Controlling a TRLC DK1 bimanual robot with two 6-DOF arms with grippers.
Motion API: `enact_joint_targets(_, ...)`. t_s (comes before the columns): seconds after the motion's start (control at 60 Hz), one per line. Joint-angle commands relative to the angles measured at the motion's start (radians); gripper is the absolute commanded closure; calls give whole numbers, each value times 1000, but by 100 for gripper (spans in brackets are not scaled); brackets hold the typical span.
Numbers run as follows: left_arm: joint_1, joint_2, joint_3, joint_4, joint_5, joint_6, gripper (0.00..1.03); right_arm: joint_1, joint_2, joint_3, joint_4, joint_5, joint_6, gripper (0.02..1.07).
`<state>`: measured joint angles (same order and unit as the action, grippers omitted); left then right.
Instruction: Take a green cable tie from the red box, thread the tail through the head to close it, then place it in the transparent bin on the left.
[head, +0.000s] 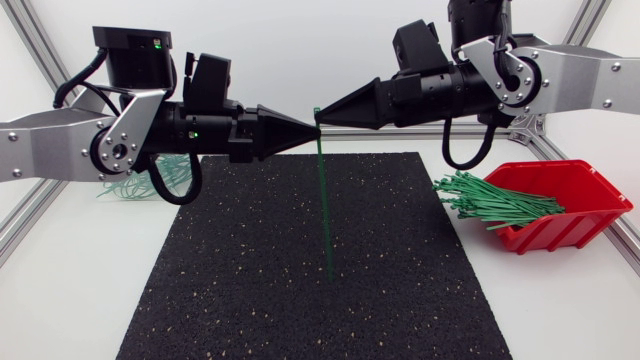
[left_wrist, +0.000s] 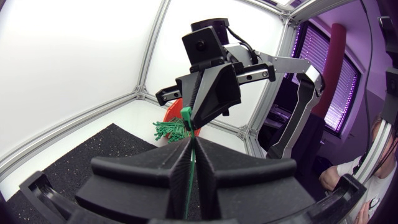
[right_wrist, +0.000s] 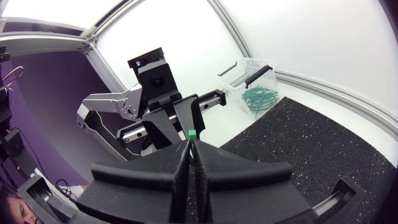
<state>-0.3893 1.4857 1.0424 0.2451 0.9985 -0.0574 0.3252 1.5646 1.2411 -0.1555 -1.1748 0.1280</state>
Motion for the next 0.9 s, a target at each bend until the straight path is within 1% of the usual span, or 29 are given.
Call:
enact_joint_targets(0.0, -6, 16, -10, 17, 15, -25, 99, 6, -3, -20, 8, 3, 16, 101)
enact_joint_targets(0.083, -3, 22, 1, 11, 15, -38, 99, 8, -1, -22, 8, 3, 16, 101)
enact_joint_targets(0.267, 10, 58, 42, -43, 40, -39, 99, 18, 3, -20, 10, 3, 16, 101)
enact_joint_targets(0.633, 17, 21, 33, -44, 43, -42, 99, 32, -1, -32, 31, 9, 4, 101)
enact_joint_targets(0.65, 17, 21, 33, -44, 43, -42, 99, 34, 0, -32, 34, 10, 4, 99)
enact_joint_targets(0.717, 18, 13, 27, -44, 43, -39, 99, 34, -1, -40, 51, 26, 7, 82)
enact_joint_targets(0.767, 24, 10, 27, -44, 43, -38, 99, 34, -1, -38, 51, 30, 5, 76)
enact_joint_targets(0.817, 32, 5, 25, -46, 43, -39, 99, 34, -1, -38, 53, 38, 4, 65)
enact_joint_targets(0.833, 36, 4, 25, -46, 43, -39, 99, 34, -3, -40, 53, 43, 2, 60)
enact_joint_targets(0.883, 40, 1, 25, -47, 43, -39, 99, 34, -8, -40, 53, 55, 1, 53)
